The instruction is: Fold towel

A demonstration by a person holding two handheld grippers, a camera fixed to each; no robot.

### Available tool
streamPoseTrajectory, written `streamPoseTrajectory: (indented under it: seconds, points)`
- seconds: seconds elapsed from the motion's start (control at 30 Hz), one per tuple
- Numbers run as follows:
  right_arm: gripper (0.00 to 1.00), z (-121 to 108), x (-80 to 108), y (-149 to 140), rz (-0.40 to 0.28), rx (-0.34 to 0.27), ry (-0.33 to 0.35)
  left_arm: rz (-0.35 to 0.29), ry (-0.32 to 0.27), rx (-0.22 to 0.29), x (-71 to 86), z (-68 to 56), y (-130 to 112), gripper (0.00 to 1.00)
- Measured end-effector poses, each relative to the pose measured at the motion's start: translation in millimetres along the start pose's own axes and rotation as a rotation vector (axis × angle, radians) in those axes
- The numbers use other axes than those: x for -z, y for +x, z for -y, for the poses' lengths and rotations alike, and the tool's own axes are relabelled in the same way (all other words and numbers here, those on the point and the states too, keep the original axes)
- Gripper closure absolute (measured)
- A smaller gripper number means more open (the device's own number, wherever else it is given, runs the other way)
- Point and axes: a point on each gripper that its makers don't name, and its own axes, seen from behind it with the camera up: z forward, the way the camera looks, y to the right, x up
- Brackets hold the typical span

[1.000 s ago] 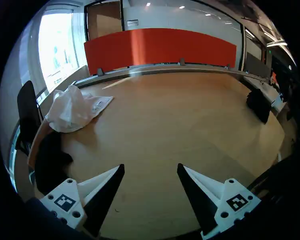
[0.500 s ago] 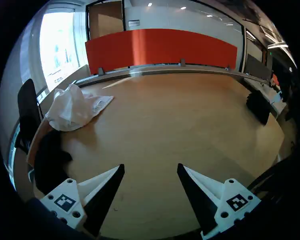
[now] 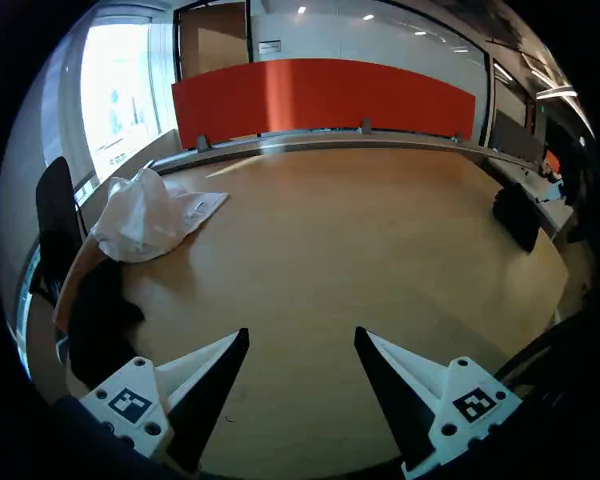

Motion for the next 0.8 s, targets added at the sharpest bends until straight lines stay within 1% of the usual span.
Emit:
streamPoseTrajectory:
  seconds: [0.1, 0.3, 0.47, 0.8]
  points:
    - [0.00, -1, 2.5, 9, -0.048, -0.016, -0.018, 0.000, 0.000, 0.002, -0.3, -0.3, 1, 0.02]
    - [0.00, 3, 11.2, 32, -0.156, -0.048, -0.034, 0.001, 0.000, 0.006, -1.3, -0.8, 2, 0.02]
    - [0.00, 5, 19.2, 50, -0.245, -0.064, -0.057, -0.002, -0.002, 0.009, -2.3, -1.6, 5, 0.02]
    - [0.00, 15, 31.7, 79, -0.381, -0.101, -0.072, -0.007, -0.005, 0.012, -3.6, -4.4, 7, 0.02]
